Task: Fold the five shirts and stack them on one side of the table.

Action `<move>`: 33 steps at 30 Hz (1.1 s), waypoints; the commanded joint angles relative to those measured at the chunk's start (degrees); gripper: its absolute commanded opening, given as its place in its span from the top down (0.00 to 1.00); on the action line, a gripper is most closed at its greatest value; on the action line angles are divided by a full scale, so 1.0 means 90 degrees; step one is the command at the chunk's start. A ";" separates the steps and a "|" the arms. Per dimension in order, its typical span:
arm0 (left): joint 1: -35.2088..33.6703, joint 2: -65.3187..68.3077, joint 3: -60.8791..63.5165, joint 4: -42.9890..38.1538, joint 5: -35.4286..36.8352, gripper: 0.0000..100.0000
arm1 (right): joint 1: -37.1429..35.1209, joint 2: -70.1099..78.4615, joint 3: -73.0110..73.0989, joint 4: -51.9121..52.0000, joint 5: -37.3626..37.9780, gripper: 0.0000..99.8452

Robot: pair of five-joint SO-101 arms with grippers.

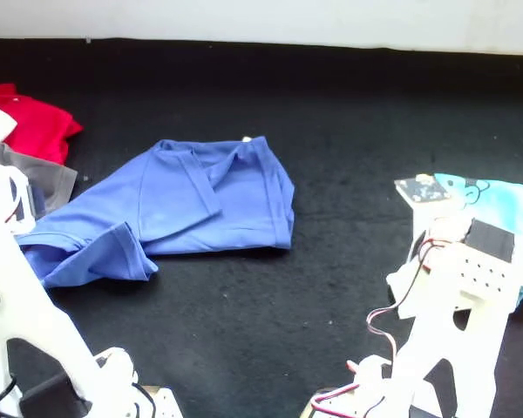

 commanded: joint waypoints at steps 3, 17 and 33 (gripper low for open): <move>0.0728 -0.0122 0.1411 -0.0068 -0.0674 0.80 | -0.0386 -0.0132 0.0044 0.0034 -0.0098 0.99; 0.1919 0.0630 0.2662 -0.1074 -0.0987 0.80 | -0.0405 -0.0073 0.0103 0.0034 -0.0098 0.99; 0.2261 0.2818 0.0737 -0.1084 -0.1573 0.80 | -0.0425 -0.0132 0.0894 0.0034 -0.0107 0.99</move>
